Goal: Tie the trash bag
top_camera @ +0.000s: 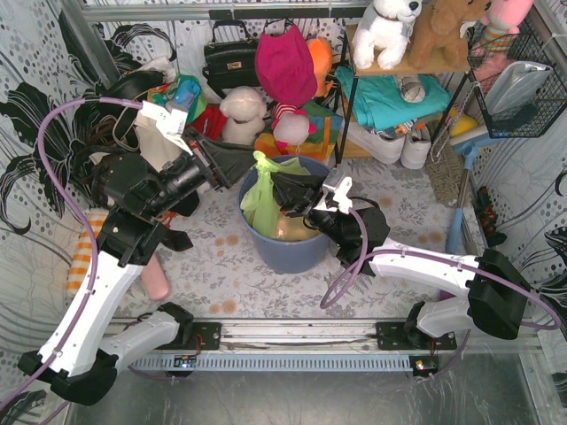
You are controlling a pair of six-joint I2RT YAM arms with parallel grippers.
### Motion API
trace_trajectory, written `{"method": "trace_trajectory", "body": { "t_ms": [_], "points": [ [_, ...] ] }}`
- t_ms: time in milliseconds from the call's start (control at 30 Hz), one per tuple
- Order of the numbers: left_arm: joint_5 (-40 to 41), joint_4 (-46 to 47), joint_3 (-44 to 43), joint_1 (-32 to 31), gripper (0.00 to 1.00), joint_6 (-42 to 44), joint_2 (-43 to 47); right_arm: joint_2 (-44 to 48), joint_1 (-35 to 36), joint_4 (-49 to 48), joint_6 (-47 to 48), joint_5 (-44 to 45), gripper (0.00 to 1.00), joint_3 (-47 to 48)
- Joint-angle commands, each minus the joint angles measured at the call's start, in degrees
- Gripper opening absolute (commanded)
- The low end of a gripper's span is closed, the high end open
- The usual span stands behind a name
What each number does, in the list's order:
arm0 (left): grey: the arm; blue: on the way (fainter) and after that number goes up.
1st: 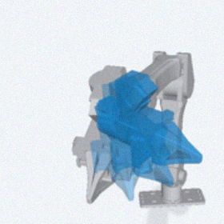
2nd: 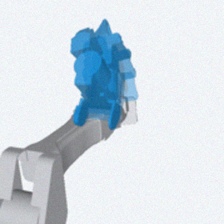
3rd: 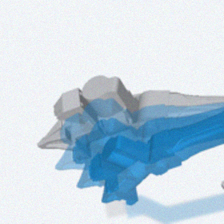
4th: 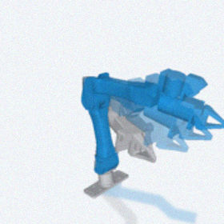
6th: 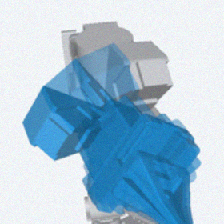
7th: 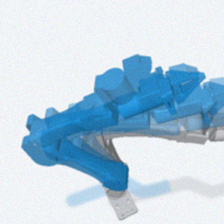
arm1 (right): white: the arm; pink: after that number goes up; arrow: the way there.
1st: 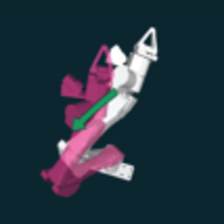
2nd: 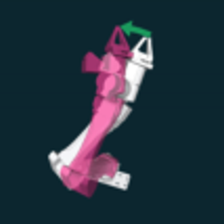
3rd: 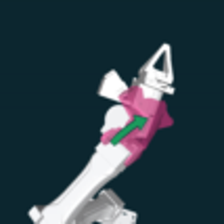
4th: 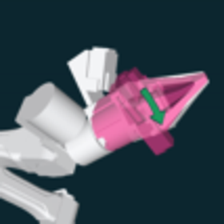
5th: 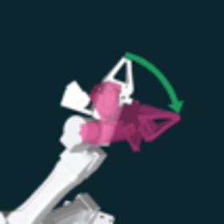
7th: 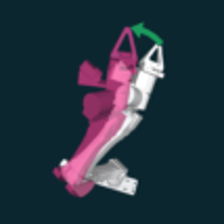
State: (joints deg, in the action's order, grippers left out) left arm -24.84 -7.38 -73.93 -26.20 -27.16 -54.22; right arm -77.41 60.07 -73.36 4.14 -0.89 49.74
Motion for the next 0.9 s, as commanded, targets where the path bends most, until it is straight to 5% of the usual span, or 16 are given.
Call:
{"method": "trace_trajectory", "body": {
  "t_ms": [0,167,567,767,867],
  "points": [
    [1.15,1.15,-0.68,0.26,0.44,-1.63,0.72,1.01,-0.09,-3.43,-0.26,-0.95,0.0,1.32],
    [1.72,1.75,1.64,0.25,0.55,-2.75,1.72,1.11,-0.07,-3.63,-0.27,-1.07,0.0,1.24],
    [3.2,5.54,6.98,0.22,0.64,-9.64,2.86,0.94,-0.04,-4.16,-0.3,-1.31,0.0,1.24],
    [2.07,7.35,8.27,0.22,0.64,-11.71,2.1,0.85,-0.06,-4.26,-0.42,-1.45,0.0,1.36],
    [1.12,9.37,9.12,0.22,0.51,-12.96,2.22,0.88,-0.04,-4.33,-0.49,-1.38,0.0,1.39]
  ]
}}
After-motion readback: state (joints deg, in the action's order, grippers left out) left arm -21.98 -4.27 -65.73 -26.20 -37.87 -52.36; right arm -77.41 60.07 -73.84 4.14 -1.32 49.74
